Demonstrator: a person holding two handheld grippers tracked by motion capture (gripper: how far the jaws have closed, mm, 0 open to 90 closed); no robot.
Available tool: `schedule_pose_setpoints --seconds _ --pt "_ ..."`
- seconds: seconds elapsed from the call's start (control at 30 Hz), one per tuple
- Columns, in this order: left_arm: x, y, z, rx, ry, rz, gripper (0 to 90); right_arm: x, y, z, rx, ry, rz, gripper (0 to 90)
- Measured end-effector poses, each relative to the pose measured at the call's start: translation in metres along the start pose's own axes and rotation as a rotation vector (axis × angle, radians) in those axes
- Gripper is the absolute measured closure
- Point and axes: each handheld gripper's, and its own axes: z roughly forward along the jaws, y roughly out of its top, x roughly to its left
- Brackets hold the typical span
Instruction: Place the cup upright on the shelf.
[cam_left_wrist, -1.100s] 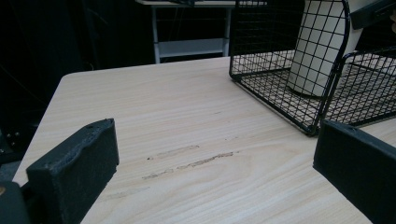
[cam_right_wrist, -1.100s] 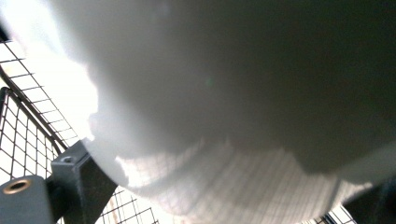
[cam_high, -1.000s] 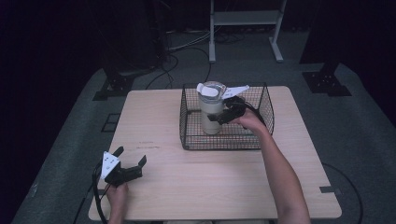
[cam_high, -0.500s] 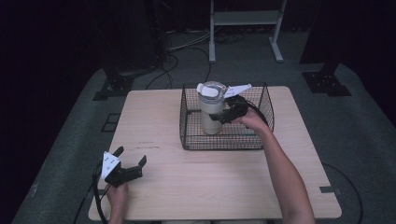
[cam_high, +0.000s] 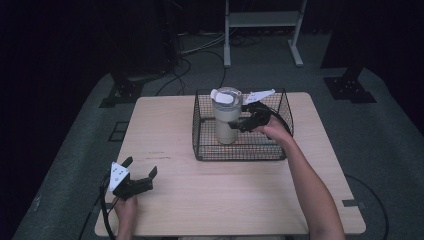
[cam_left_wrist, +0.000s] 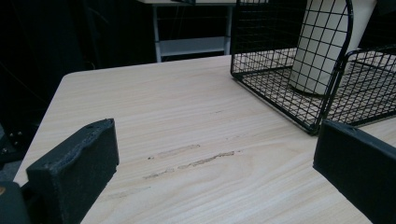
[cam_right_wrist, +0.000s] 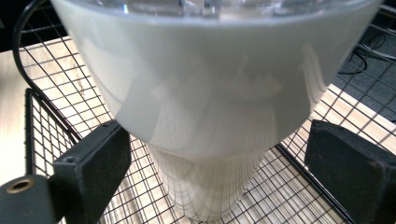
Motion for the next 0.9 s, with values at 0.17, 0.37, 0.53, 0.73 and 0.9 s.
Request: schedule_pose_setpoints --seconds 0.17,0.37,0.53,0.73,0.9 --pt "-0.001 0.000 -0.001 -0.003 -0.001 0.004 0.0 0.005 0.003 -0.009 0.000 -0.022 0.014 6.8" --pt "-0.001 0.000 -0.001 -0.005 -0.007 0.003 0.0 0.009 0.008 -0.026 -0.010 -0.058 0.028 7.2" --pt "-0.001 0.000 -0.001 -0.006 -0.008 0.003 0.0 0.010 0.008 -0.037 0.004 -0.056 0.048 7.3" --pt "0.000 0.000 -0.001 -0.011 -0.011 -0.007 0.0 0.011 0.009 -0.049 -0.010 -0.053 0.053 7.3" --pt "0.000 0.000 -0.001 -0.009 -0.013 -0.003 0.0 0.015 0.009 -0.061 -0.022 -0.061 0.047 7.3"
